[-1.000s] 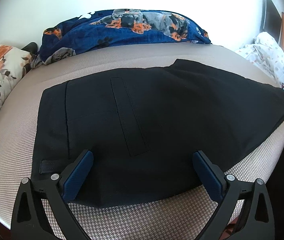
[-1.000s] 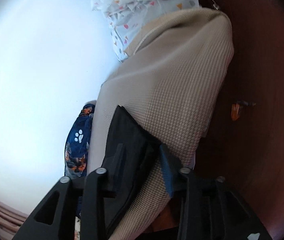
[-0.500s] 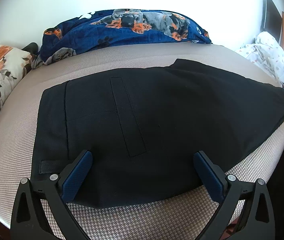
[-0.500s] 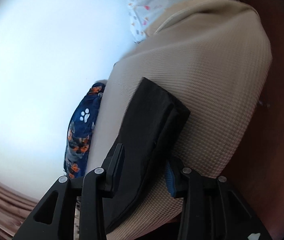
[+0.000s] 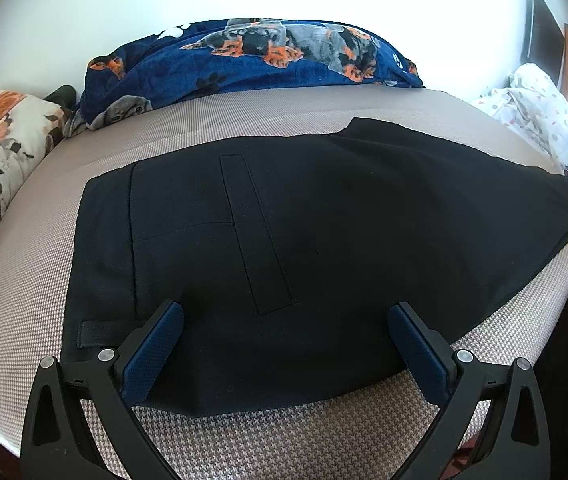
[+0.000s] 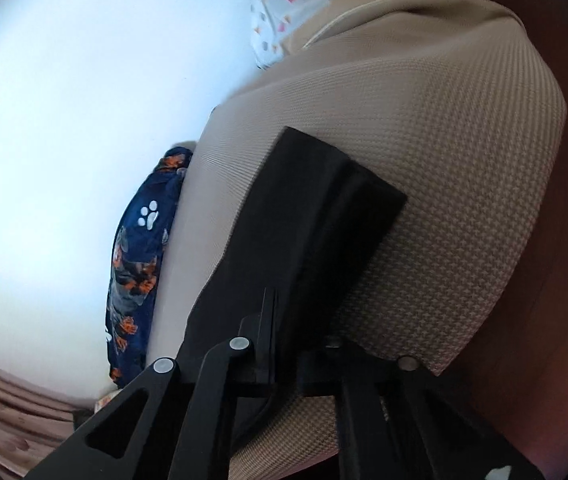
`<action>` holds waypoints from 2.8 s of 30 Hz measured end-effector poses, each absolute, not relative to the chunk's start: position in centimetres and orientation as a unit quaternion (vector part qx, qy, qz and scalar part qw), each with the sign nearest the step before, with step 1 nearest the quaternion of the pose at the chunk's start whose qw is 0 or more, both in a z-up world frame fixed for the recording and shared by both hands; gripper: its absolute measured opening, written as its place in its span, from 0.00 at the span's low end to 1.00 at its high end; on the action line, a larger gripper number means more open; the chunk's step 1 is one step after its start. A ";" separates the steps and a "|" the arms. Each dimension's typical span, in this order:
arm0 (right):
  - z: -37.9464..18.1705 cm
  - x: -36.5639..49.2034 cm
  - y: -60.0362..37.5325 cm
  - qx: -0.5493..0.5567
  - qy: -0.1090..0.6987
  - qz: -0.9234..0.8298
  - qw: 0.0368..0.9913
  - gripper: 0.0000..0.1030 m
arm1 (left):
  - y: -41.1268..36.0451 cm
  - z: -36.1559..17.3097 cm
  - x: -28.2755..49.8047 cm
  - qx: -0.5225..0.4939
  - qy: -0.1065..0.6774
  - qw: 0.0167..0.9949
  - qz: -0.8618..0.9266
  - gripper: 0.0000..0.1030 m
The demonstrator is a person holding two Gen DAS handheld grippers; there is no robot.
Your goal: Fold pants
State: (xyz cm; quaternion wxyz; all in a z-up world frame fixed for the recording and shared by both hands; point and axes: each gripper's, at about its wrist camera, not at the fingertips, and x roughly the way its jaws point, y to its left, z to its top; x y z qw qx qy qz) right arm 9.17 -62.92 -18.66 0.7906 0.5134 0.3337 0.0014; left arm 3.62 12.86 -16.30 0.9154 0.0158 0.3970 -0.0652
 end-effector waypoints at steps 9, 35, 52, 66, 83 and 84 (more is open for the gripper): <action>-15.5 9.5 -61.3 0.453 0.335 -0.019 0.826 0.06 | 12.5 -15.8 3.2 0.027 0.393 0.918 -0.050 0.99; -9.0 12.2 -40.2 0.259 0.382 0.109 0.880 0.06 | 12.3 -15.6 2.9 0.047 0.377 0.925 0.003 0.99; -11.9 12.2 -28.7 0.194 0.432 0.176 0.863 0.06 | 12.8 -15.6 2.8 0.043 0.375 0.926 0.003 0.99; -12.0 11.1 -26.1 0.151 0.432 0.177 0.871 0.07 | 12.7 -15.7 2.7 0.043 0.376 0.926 0.004 0.99; -12.2 10.5 -23.5 0.128 0.433 0.194 0.871 0.08 | 12.7 -15.7 2.7 0.043 0.375 0.926 0.003 0.99; -12.2 10.5 -23.3 0.125 0.433 0.195 0.871 0.08 | 12.8 -15.7 2.7 0.043 0.375 0.926 0.003 0.99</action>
